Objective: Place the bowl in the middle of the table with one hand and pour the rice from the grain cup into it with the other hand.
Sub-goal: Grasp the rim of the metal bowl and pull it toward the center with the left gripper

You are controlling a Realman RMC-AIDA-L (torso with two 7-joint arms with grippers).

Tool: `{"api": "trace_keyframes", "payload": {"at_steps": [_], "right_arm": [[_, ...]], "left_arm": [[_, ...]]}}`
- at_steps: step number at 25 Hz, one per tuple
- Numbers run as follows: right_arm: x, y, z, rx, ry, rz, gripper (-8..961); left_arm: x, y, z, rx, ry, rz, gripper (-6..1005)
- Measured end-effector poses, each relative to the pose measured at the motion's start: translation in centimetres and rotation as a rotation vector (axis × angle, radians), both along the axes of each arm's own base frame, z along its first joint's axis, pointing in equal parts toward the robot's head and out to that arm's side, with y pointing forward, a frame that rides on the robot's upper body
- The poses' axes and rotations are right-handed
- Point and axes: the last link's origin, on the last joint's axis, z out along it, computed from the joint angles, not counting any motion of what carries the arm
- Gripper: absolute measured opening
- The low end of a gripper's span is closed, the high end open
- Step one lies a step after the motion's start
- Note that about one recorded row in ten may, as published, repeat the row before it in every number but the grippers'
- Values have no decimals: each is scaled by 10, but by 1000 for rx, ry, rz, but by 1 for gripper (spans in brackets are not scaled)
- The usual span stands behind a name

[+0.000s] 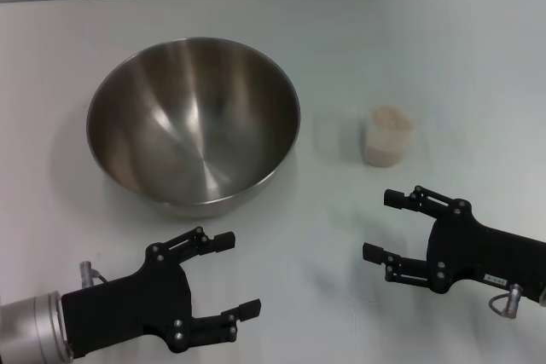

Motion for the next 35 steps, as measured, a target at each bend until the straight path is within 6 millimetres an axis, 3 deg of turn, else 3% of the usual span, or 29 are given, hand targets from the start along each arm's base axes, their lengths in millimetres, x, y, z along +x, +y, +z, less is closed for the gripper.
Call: {"api": "trace_keyframes", "payload": {"at_steps": [27, 29, 34, 35], "right_arm": [[3, -3, 0, 4, 3, -15, 819], [2, -3, 0, 5, 4, -15, 819], [2, -3, 0, 4, 4, -15, 818], [2, -3, 0, 5, 5, -15, 817]], "left_arm": [[6, -2, 8, 15, -63, -24, 839], [15, 4, 24, 98, -179, -12, 838], [14, 17, 36, 187, -227, 48, 834], [11, 29, 43, 255, -239, 104, 833]]}}
